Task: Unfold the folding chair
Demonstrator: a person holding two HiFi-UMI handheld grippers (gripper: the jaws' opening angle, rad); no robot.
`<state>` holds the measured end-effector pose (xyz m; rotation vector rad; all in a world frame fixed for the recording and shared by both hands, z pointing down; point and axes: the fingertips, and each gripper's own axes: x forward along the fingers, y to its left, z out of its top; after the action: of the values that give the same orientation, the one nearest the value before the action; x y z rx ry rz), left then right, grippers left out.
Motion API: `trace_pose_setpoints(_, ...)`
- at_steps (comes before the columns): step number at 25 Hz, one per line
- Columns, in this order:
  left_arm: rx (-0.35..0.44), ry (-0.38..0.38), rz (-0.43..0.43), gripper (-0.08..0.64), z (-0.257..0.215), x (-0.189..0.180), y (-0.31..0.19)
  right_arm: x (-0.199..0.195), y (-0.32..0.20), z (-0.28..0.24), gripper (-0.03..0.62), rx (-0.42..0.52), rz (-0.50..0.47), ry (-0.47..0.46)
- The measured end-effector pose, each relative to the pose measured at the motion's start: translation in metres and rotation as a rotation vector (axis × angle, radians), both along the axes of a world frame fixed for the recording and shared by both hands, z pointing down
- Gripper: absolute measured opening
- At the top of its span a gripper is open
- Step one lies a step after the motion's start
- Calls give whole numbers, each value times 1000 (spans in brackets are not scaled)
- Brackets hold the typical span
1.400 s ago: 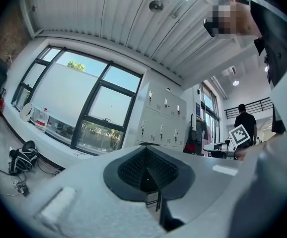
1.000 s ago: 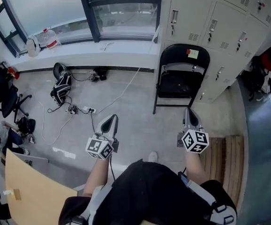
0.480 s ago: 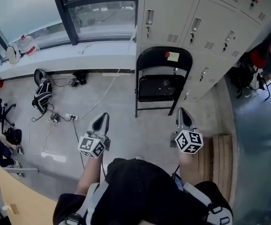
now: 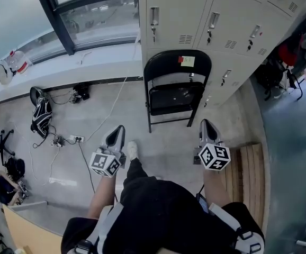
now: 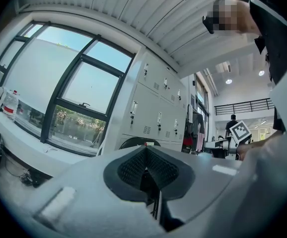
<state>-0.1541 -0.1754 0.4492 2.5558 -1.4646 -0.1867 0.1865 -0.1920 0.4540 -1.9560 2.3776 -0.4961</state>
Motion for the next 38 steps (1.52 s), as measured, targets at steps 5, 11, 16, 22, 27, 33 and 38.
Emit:
trace_pose_setpoints(5,17,17,65,0,-2,6,-60,13,-37,-3,6,7,94,5)
trace_pose_setpoints(11,66,14,139,0,-22,7,-142,5,-89,-24,6,43,159,1)
trace_pose_setpoints(16,61,18,204,0,-22,15,-192,-5,-118,-25,6,36,195,12)
trace_pose_setpoints(22,18,10,286,0,-7,28,-240,-2,-137,-20,6,8,270,17)
trace_pose_setpoints(27,-13,-34,336,0,9,41,-279,-5,-148,-7,6,-24,330,-1)
trace_pose_setpoints(33,-55,-68,421,2,29,55,-315,-31,-170,11,6,-73,351,-30)
trace_pose_setpoints(38,-151,-112,488,85,65,66,-341,-42,-174,26,6,-106,387,-39)
